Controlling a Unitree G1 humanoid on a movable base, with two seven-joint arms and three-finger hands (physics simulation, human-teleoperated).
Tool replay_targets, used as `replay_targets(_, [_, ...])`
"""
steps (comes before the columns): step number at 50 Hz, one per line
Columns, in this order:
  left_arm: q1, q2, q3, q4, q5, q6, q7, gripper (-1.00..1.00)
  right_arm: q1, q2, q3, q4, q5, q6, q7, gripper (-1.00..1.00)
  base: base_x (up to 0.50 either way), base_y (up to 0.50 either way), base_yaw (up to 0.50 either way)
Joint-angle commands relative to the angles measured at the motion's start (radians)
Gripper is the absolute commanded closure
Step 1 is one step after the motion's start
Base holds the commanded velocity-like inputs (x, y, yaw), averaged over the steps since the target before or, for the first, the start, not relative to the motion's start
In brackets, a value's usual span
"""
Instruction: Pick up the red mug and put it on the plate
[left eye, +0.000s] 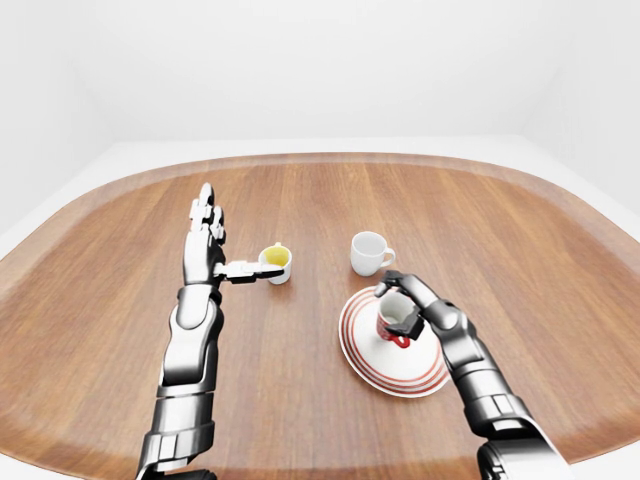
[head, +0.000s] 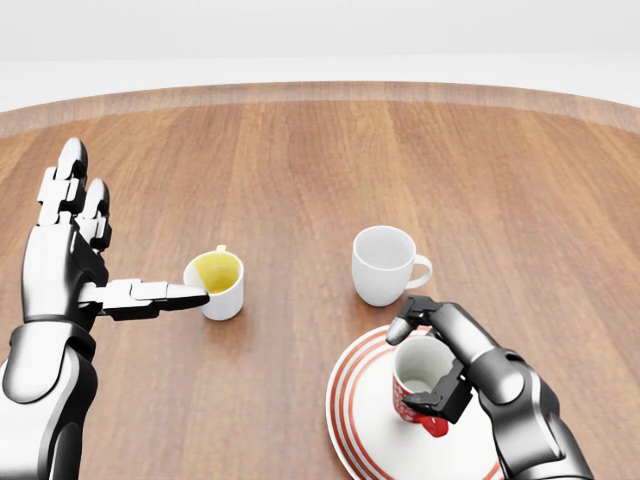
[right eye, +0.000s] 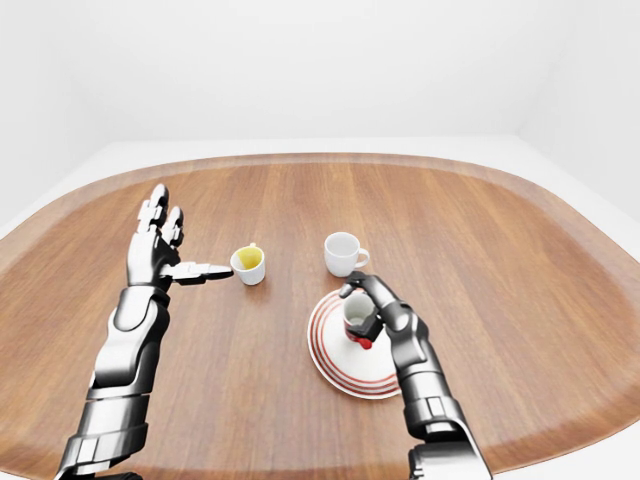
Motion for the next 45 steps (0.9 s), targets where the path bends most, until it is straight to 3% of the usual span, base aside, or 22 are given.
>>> replay_targets(1, [0.002,0.0,0.001,-0.008,0.0,0.0,0.001,-1.0,0.009,-0.007,-0.006,-0.013,0.013,0.0,-0.002,1.0,0.0,0.0,0.0])
replay_targets(7, [0.001,0.001,0.003,-0.016,-0.001,0.0,0.001,-1.0,0.004,-0.005,-0.005,-0.001,0.012,0.0,-0.005,1.0,0.0,0.0,0.0])
replay_targets(8, [0.001,0.001,0.003,-0.017,-0.002,0.0,0.001,-1.0,0.004,-0.005,-0.005,0.001,0.011,0.0,-0.006,0.82,0.0,0.0,0.0])
replay_targets(9, [0.001,0.002,0.003,-0.017,-0.002,0.0,0.001,-1.0,0.004,-0.006,-0.004,0.003,0.011,0.0,-0.007,0.3,0.0,0.0,0.0])
replay_targets(10, [0.002,0.002,0.003,-0.021,-0.002,0.0,0.001,-1.0,0.005,-0.006,-0.003,0.006,0.009,0.0,-0.008,-1.0,0.0,0.0,0.0])
replay_targets(38, [0.003,0.005,0.008,-0.045,-0.005,0.0,0.002,-1.0,0.009,-0.002,-0.002,-0.001,0.005,0.0,-0.006,-1.0,0.0,0.0,0.0])
replay_targets(45, [-0.016,0.012,0.01,-0.145,-0.011,0.0,0.01,-1.0,0.003,-0.003,-0.019,-0.138,0.016,0.0,0.019,-1.0,0.0,0.0,0.0])
